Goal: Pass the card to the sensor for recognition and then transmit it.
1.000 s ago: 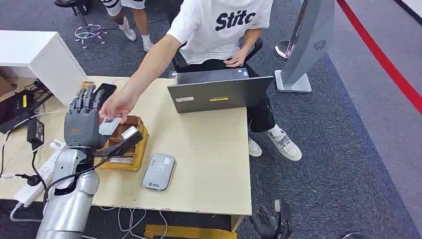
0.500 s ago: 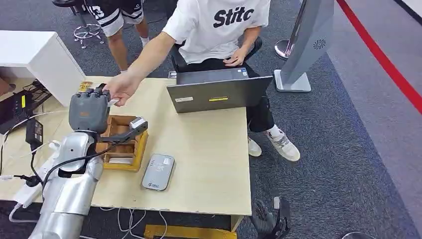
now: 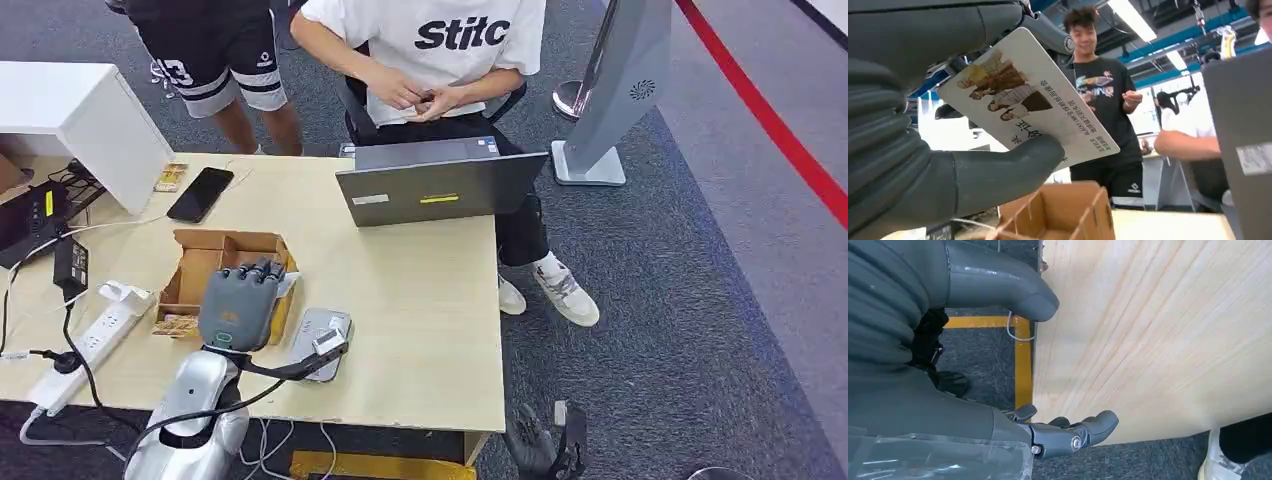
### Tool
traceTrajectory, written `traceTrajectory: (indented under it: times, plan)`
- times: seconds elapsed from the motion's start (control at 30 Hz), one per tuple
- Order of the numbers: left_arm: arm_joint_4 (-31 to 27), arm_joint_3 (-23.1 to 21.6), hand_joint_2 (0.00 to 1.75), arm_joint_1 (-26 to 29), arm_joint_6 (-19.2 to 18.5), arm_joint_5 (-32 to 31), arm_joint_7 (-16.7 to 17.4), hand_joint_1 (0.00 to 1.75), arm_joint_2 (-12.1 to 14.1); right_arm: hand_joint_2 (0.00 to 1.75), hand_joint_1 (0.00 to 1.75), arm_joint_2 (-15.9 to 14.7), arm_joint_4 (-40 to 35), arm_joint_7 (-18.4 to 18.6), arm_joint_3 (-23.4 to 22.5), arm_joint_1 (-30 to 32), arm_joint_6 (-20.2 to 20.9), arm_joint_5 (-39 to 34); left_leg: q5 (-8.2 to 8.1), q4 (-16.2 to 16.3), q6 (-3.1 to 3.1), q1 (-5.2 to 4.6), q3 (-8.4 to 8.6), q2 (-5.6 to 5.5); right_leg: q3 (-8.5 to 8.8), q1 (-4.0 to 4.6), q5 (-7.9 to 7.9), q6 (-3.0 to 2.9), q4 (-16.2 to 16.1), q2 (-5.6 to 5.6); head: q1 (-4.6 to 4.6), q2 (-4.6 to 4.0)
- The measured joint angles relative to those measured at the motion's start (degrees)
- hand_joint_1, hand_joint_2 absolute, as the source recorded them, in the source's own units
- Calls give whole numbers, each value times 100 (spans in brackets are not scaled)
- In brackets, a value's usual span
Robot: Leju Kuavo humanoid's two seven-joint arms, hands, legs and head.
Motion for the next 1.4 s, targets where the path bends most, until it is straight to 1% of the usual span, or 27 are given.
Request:
traceTrajectory:
  times: [0.23, 0.47, 0.57, 0.7, 0.77, 0.8, 0.9, 0.97, 1.13, 1.27, 1.4]
  plan:
    - [553, -48, 175, 66, -42, -20, 72, 175, 44, 175, 0, 2, 0, 0, 11, 0, 0, 0, 0, 0, 0, 0, 0, 0, 0, 0, 0, 0, 1, 0, 0, 0]
    - [1199, -177, 175, 53, -363, -22, 61, 175, 124, 175, 0, 2, 0, 0, 85, 0, 0, 0, 0, 0, 0, 0, 0, 0, 0, -1, 0, 0, 0, 0, 0, 0]
    - [1436, -249, 175, 23, -411, -20, 44, 175, 151, 175, 0, 2, 0, 0, 131, -2, 0, -15, 0, 0, 0, 0, 0, 0, 0, 0, 0, 0, 0, 0, 0, 0]
    - [1682, -351, 175, -122, -418, -17, 24, 175, 170, 175, 0, 2, 0, 7, 151, -4, 0, -20, 1, 0, 0, 0, 0, -3, 2, 0, 0, 0, 1, -4, 0, 0]
    - [1757, -417, 175, -199, -335, -22, 50, 175, 175, 175, 0, 2, 0, 7, 164, -3, 0, -20, 1, 0, 0, 0, 1, -1, 2, 0, 1, -1, 1, -3, 0, 0]
    - [1781, -428, 175, -216, -308, -22, 66, 175, 175, 175, 0, 2, 0, 7, 168, -3, 0, -20, 1, 0, 0, 0, 1, 0, 2, 0, 1, -1, 1, -1, -2, 0]
    - [1788, -455, 175, -308, -96, -44, 252, 175, 168, 175, 0, 2, 2, 7, 184, -3, 0, -28, 3, 1, 0, 0, 0, -1, 0, 0, 2, -1, 1, -2, -2, 0]
    - [1716, -481, 175, -391, -74, -46, 313, 175, 166, 175, 0, 2, 2, 7, 188, -3, 0, -46, 3, 1, 0, 0, 0, -1, 0, 0, 2, -1, 1, -1, -2, 0]
    - [1462, -479, 175, -640, -148, -48, 315, 175, 166, 175, 0, 2, 7, 7, 229, -3, 0, -116, 3, 0, 0, 0, 0, -1, 1, 0, 2, -1, 1, -1, -2, 0]
    - [1407, -479, 175, -795, -181, -48, 356, 175, 168, 175, 0, 0, 11, 20, 256, -3, 0, -120, 3, 1, 0, 1, 1, 0, 0, 1, 2, -2, 1, -1, 0, 0]
    - [1423, -477, 175, -1180, -352, -48, 431, 175, 208, 175, 0, 0, 17, 57, 271, -8, 0, -125, 4, 1, 0, 1, 0, -1, 1, 2, 3, -2, 4, -2, 0, 0]
